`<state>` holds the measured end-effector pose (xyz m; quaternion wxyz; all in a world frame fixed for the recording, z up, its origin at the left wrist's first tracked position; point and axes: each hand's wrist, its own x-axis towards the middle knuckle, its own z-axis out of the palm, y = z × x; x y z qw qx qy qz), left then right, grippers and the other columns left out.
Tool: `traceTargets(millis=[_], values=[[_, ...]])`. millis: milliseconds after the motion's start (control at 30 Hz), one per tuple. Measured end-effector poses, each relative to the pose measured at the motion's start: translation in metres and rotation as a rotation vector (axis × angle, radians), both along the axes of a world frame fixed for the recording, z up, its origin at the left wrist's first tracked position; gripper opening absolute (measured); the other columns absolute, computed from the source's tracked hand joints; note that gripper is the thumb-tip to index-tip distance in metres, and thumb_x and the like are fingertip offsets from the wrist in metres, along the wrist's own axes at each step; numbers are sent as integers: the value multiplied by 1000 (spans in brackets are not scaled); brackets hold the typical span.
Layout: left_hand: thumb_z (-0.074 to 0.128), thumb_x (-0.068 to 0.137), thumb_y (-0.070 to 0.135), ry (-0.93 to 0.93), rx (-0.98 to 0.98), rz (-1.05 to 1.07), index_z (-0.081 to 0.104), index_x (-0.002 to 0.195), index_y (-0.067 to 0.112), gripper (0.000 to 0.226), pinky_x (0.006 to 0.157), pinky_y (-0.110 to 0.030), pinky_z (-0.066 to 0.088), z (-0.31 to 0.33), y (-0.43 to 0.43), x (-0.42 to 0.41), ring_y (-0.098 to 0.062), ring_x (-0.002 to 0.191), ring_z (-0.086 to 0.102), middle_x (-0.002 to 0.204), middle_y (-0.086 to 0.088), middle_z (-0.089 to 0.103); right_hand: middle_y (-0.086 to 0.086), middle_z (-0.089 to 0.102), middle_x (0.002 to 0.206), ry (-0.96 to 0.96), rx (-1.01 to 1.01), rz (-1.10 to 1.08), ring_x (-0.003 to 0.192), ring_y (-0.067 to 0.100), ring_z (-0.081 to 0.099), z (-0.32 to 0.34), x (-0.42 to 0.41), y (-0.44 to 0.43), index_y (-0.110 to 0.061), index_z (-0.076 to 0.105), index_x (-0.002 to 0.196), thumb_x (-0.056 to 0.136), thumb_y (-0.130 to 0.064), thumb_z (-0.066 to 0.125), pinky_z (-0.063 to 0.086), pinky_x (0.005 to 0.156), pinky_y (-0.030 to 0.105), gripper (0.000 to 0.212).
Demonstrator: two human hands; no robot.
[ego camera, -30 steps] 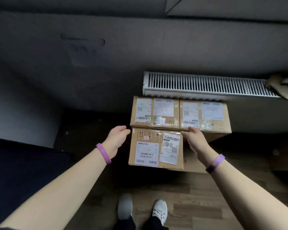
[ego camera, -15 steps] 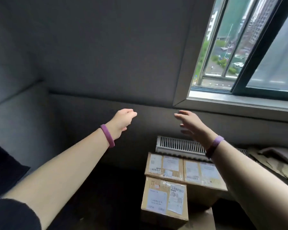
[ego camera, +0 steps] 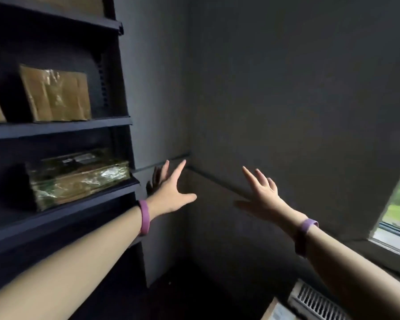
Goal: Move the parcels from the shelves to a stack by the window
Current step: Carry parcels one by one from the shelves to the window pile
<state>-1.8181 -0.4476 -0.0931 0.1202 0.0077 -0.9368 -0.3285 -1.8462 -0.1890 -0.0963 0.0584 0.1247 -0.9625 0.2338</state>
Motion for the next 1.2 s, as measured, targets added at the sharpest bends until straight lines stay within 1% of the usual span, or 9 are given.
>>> traceTargets(millis=[133,267,367,600,700,833,933,1033,1200], values=[[69,61,50,4,20,128,10,147,59,105,117,-54,25,9,-69,55,-22,151,-11,160,15,-20,8,-9,167,69,57,202,153,36,-10,6,1,-72,-46,-7,154,81,-50,76,13,122,55,111],[75,67,46,9,-1,312,7,145,62,105,117,-57,21,23,-138,127,-21,150,-13,159,20,-22,6,-11,167,87,28,386,154,34,-11,18,22,-158,-44,-9,155,80,-51,75,11,123,55,113],[76,71,42,40,-55,483,7,146,60,104,121,-49,6,34,-188,188,-18,150,-18,160,16,-21,10,-10,167,137,32,529,153,37,-10,30,52,-228,-43,-10,155,82,-52,73,12,122,58,111],[79,62,47,140,54,740,7,144,64,110,117,-38,23,53,-284,353,-16,151,-6,161,14,-12,11,-4,167,183,-61,869,154,34,-5,56,169,-393,-38,-8,157,79,-52,76,9,124,48,115],[83,65,47,192,229,786,4,144,63,113,98,-13,36,55,-318,432,-10,146,16,163,12,2,11,0,167,132,-167,1022,155,28,-5,64,235,-457,-37,-4,157,78,-49,78,8,124,44,115],[84,72,41,312,452,843,2,150,53,114,99,-21,31,60,-359,537,9,114,45,133,24,40,1,5,167,-230,-473,1180,153,15,6,71,332,-528,-42,7,156,67,-54,83,15,124,40,118],[81,60,57,413,688,902,3,148,58,117,102,-41,40,70,-381,610,-9,117,45,133,18,40,-11,13,165,-550,-620,1263,145,4,17,76,403,-571,-48,5,155,52,-73,76,26,117,36,127],[65,64,70,529,914,923,23,139,60,87,95,-49,50,75,-400,673,-27,118,57,147,-1,46,-3,27,163,-840,-707,1241,145,26,33,79,465,-612,-48,7,156,51,-82,63,34,105,46,123],[41,80,80,678,1101,985,8,154,42,89,83,-50,55,72,-432,746,-34,103,70,121,-10,69,9,45,153,-1194,-823,1192,137,38,45,80,541,-666,-34,27,156,80,-81,38,36,105,54,90]])
